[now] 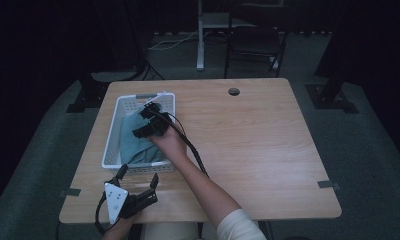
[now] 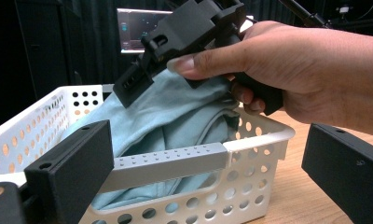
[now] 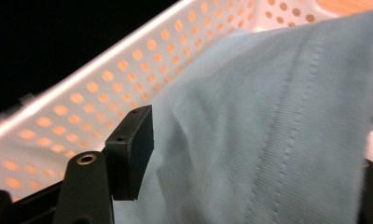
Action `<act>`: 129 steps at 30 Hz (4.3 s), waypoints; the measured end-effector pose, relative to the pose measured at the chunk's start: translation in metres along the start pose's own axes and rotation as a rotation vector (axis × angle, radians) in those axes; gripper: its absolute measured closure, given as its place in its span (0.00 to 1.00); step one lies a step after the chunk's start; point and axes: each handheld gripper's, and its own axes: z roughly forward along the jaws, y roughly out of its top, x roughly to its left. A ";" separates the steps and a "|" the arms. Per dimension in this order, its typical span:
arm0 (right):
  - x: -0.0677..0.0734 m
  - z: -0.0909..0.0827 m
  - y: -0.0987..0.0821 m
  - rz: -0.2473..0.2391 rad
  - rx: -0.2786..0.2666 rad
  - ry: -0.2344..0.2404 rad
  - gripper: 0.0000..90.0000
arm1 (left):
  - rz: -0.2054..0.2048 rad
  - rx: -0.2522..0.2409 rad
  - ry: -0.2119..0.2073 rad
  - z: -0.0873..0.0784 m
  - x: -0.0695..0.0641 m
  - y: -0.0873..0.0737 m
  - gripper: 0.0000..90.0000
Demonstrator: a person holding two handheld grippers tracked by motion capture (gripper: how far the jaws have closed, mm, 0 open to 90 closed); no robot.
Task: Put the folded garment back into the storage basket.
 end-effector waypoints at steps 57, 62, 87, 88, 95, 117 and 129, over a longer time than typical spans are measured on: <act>-0.010 -0.047 -0.040 -0.027 -0.320 0.033 0.01 | 0.004 0.010 -0.001 0.000 0.000 0.000 0.04; -0.009 -0.049 -0.044 -0.046 -0.336 0.042 0.01 | 0.004 0.010 -0.002 0.001 0.000 0.000 0.04; -0.017 -0.081 -0.073 -0.031 -0.370 0.024 0.02 | 0.003 0.011 -0.005 0.001 0.000 0.000 0.04; -0.016 -0.083 -0.074 -0.035 -0.374 0.004 0.02 | 0.004 0.012 -0.005 0.001 0.000 0.000 0.04; -0.015 -0.097 -0.082 -0.049 -0.380 0.003 0.02 | 0.004 0.011 -0.005 0.001 0.000 0.000 0.04; -0.031 -0.155 -0.124 -0.004 -0.418 -0.066 0.02 | 0.003 0.011 -0.006 0.001 0.000 0.000 0.04; -0.041 -0.181 -0.150 0.007 -0.408 -0.111 0.02 | 0.003 0.012 -0.005 0.001 0.000 0.000 0.04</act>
